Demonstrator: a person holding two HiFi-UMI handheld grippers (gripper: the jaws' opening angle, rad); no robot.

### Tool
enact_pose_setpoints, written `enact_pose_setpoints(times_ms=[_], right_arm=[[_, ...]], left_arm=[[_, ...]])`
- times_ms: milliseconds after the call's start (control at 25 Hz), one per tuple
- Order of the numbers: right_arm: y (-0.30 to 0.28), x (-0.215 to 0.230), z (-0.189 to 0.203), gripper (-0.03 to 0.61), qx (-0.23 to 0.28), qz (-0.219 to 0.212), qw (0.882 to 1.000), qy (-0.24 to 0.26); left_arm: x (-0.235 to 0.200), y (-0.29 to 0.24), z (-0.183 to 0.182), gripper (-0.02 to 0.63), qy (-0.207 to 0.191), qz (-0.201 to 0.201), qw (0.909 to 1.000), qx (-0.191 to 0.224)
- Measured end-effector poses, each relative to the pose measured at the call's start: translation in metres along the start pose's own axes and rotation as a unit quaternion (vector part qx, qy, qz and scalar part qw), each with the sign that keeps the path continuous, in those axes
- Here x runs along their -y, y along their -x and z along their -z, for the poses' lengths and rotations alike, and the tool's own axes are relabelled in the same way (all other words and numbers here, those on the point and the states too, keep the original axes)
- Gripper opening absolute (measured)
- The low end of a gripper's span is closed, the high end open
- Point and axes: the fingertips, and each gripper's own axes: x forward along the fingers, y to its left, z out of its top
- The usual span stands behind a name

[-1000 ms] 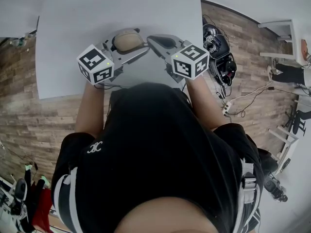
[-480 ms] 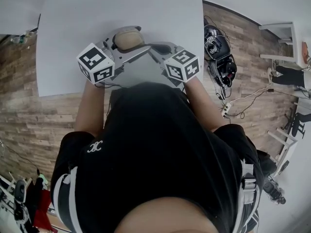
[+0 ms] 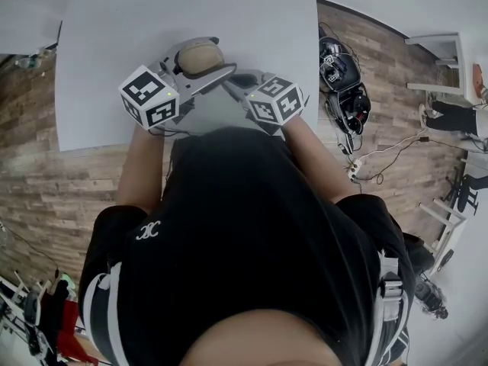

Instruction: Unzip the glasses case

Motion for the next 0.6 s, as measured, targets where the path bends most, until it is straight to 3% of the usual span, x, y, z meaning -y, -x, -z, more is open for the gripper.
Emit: enact_pose_setpoints(times_ms=[280,600], right_arm=[[-0.006,-0.006,0.001,0.018,0.006,-0.035,0.999,-0.038],[-0.012,-0.025,-0.006,0.018,0.004,-0.064,0.998,-0.028]], left_arm=[[-0.012,0.003,-0.010,0.290,0.028,-0.015,0.9989,0.035],[-0.021,0.006,-0.025,0.290,0.046,-0.032,0.9958,0.073]])
